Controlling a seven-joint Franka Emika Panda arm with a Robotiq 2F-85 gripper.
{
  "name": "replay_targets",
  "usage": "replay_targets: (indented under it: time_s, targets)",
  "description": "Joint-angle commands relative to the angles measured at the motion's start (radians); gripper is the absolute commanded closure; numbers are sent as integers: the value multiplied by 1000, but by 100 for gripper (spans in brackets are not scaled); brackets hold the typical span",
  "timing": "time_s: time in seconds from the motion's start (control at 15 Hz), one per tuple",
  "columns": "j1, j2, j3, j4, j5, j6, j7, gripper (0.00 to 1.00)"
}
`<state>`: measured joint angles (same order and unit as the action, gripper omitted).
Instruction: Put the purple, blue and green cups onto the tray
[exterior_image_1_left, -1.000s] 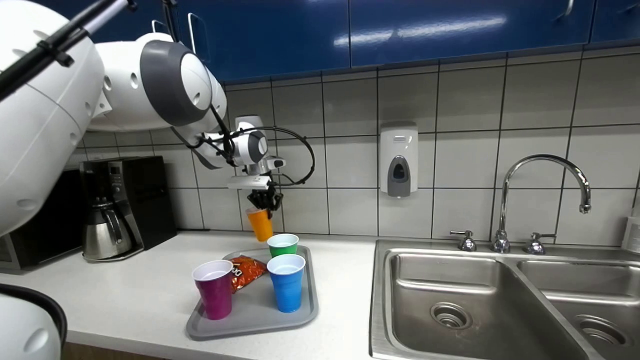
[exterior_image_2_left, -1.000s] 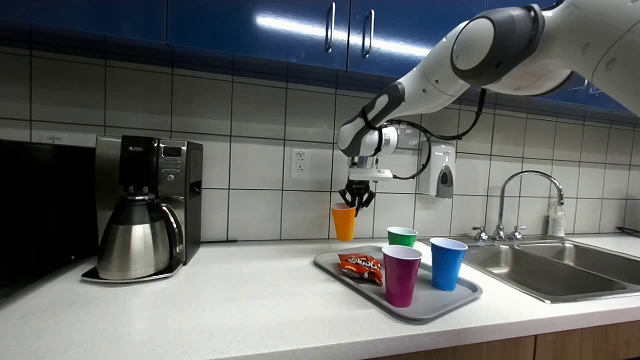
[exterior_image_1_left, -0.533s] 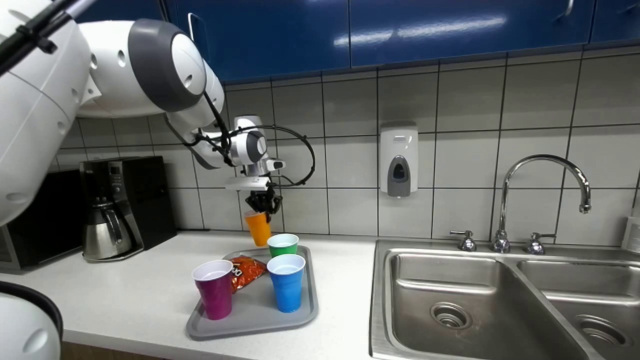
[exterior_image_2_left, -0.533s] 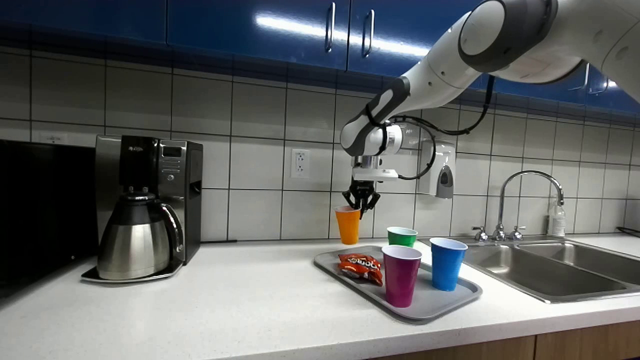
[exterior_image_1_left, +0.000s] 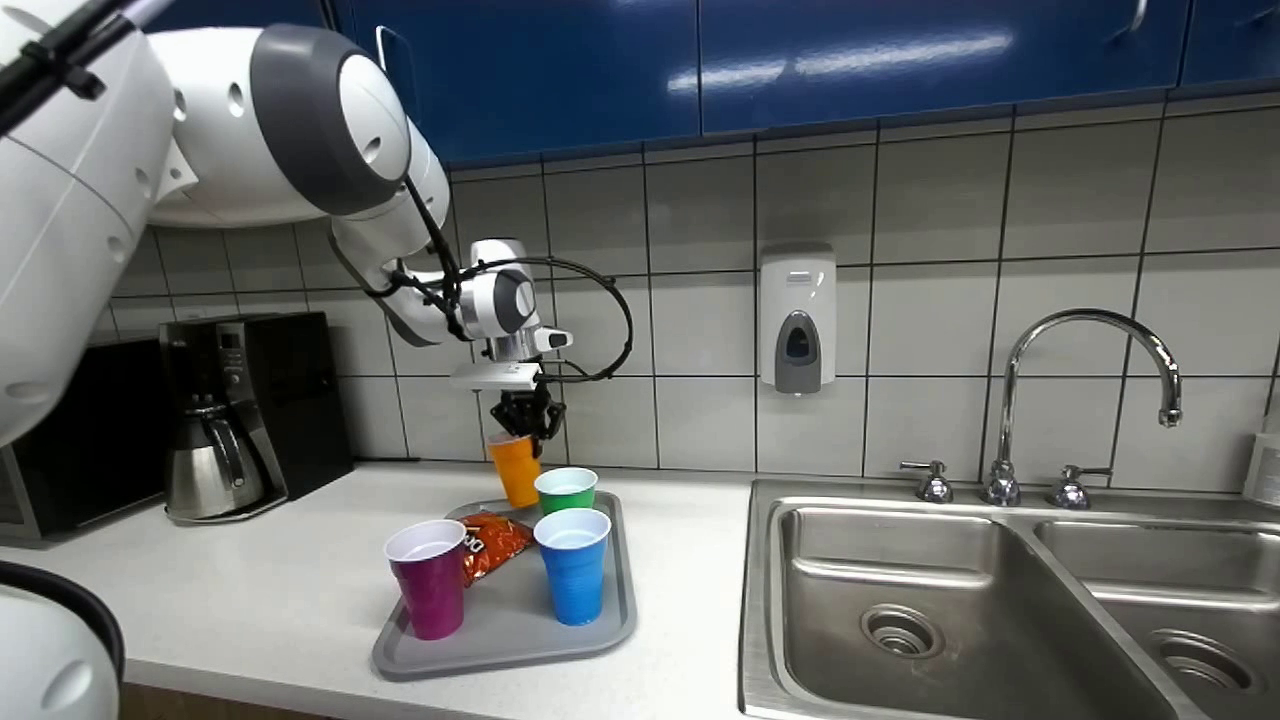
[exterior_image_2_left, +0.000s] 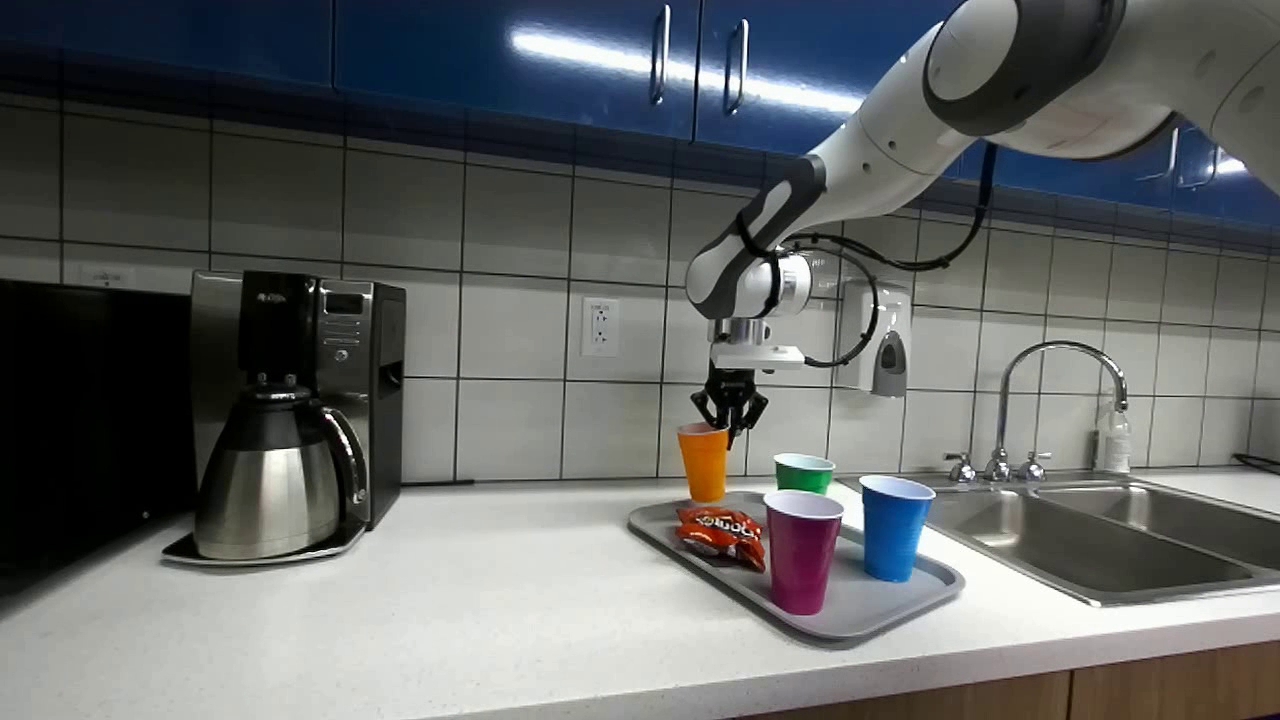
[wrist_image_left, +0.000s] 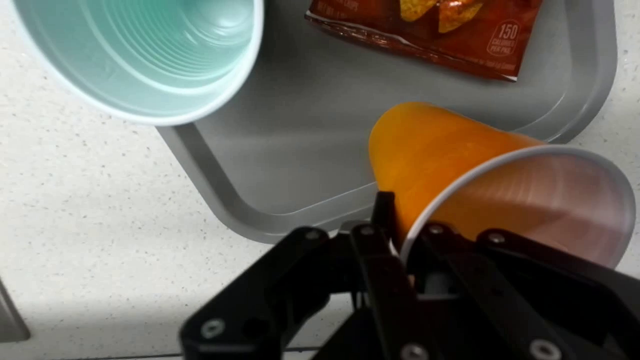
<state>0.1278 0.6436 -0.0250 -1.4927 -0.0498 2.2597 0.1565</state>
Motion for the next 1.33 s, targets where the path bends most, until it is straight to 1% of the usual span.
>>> replay_targets:
  time_s: [0.0, 0.6, 1.27]
  targets:
    - [-20, -44, 20, -59, 11, -2, -27, 99]
    - [-25, -42, 13, -85, 6, -2, -22, 99]
    - [-28, -27, 12, -72, 4, -2, -19, 99]
